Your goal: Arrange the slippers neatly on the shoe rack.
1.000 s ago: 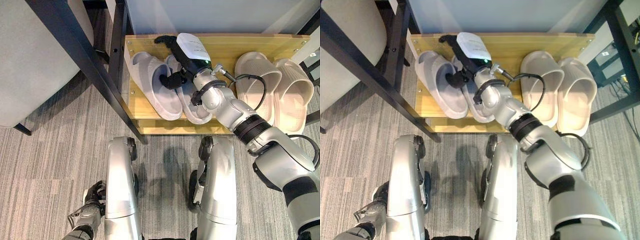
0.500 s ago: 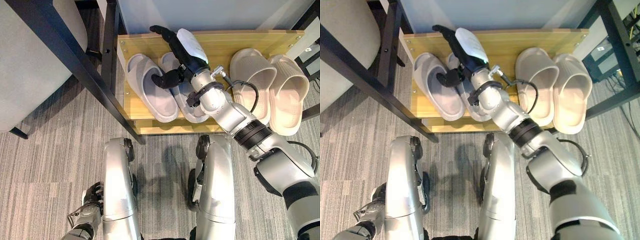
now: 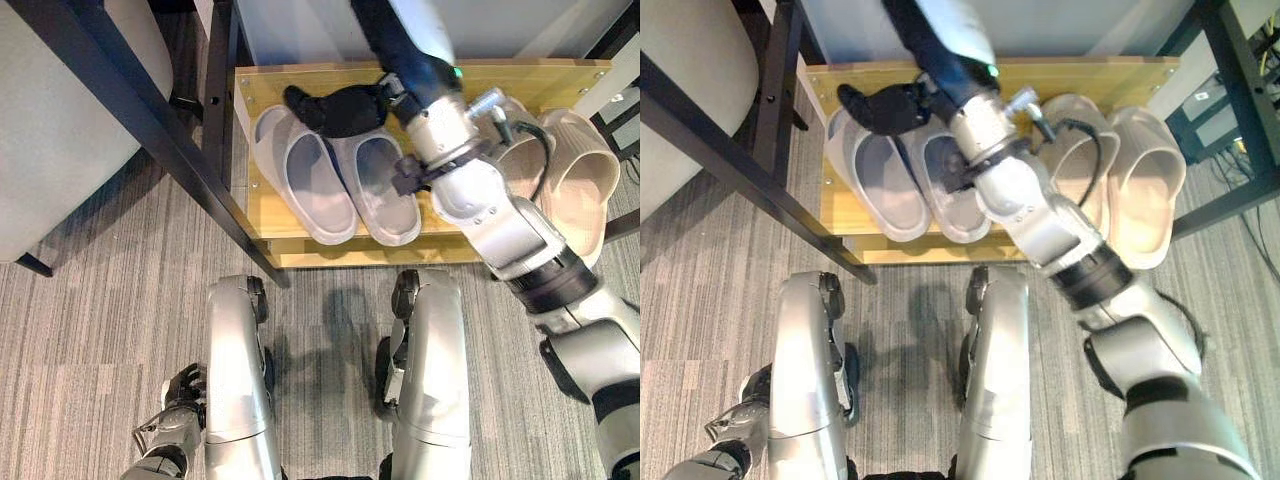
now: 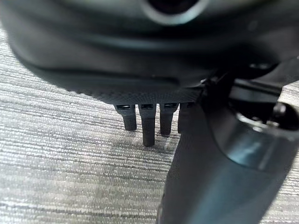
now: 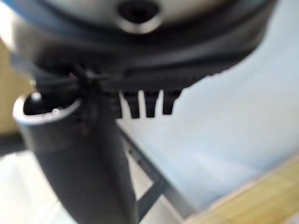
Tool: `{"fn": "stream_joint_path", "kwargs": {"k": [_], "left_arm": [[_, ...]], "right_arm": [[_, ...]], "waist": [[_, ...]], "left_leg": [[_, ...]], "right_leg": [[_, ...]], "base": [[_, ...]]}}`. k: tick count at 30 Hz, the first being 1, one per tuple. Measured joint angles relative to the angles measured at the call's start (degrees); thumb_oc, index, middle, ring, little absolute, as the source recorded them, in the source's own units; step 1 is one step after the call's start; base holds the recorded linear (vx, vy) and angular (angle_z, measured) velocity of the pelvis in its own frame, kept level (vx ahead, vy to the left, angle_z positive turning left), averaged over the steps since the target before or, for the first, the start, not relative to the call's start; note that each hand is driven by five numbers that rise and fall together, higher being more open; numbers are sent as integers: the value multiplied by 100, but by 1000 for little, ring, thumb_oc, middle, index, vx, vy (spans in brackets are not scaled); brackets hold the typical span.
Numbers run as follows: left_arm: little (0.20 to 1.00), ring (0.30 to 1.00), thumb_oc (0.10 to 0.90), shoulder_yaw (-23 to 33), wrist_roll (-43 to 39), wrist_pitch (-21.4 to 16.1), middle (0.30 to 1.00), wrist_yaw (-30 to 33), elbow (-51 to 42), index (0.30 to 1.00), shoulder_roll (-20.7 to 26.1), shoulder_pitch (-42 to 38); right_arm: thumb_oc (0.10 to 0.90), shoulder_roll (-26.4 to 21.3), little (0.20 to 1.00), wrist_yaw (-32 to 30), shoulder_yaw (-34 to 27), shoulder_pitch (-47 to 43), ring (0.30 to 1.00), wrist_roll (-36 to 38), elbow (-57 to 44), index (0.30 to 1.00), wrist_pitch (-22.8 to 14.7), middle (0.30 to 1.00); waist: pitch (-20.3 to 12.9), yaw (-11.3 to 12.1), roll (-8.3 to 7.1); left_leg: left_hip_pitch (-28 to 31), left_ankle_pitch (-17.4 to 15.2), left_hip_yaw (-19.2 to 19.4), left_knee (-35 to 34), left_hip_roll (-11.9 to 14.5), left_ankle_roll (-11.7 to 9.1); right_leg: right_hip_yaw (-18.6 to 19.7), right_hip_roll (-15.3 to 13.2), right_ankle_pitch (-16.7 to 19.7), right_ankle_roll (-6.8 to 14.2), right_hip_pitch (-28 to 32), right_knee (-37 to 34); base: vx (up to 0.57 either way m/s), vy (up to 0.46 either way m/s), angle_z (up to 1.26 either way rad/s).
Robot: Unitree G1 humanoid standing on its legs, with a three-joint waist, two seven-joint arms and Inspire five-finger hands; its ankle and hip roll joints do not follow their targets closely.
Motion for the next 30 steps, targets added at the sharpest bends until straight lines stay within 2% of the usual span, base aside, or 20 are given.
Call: {"fn": "stream_joint_path", "kwargs": {"k": [3,5,7,9,12,17,25,30], "left_arm": [[900,900,800,101,8,93,900,41,-14,900,-2,21],[900,900,800,201,83,112,900,119,-30,900,-32,47],[900,900,800,199,125,114,900,160,-25,900,-42,97],[900,900,800,199,130,113,900,224,-39,900,-78,108],[900,900,800,196,155,113,900,240,-66,900,-124,142],[900,900,800,191,233,111,900,255,-180,900,-128,199],[900,900,800,182,232,108,900,281,-279,900,-127,253],[900,900,800,176,233,105,900,398,-297,900,-174,253]], "right_arm": [[800,18,900,-76,-586,1099,900,-126,-168,900,9,900],[800,256,900,-102,-1041,1938,900,-174,-327,900,41,900],[800,417,900,-197,-1129,2406,900,-183,-333,900,162,900],[800,711,900,-302,-1287,2841,900,-190,-394,900,175,900],[800,911,900,-306,-1265,3120,900,-168,-446,900,178,900],[800,914,900,-297,-1159,3120,900,-117,-797,900,165,900],[800,960,900,-50,-598,3127,900,7,-1223,900,-11,900],[800,1106,900,-64,-648,3402,900,64,-1224,900,-32,900]], "waist": [[2,-80,-5],[9,-122,-21],[16,-274,-19],[18,-328,-22],[18,-375,-20],[17,-356,-20],[18,-331,-21],[19,-342,-22]], "left_leg": [[2,-34,0,11,6,-23],[-4,-58,-1,10,53,-30],[-24,-65,6,12,80,-16],[-23,-72,-6,-1,84,-1],[-24,-72,-6,-8,84,0],[-35,-72,-4,-5,82,0],[-46,-72,-3,-1,82,0],[-53,-72,-2,0,85,0]], "right_leg": [[3,55,-2,6,-15,-3],[-2,96,-24,56,-45,0],[5,130,-22,50,-98,2],[-8,151,-24,53,-112,4],[-1,177,-19,41,-151,7],[3,176,-16,36,-154,7],[4,175,-16,37,-156,7],[5,177,-16,37,-164,6]], "base": [[19,6,-5],[16,1,-7],[19,1,-7],[9,-3,-6],[0,-2,-3],[0,0,0],[0,0,0],[0,0,0]]}}
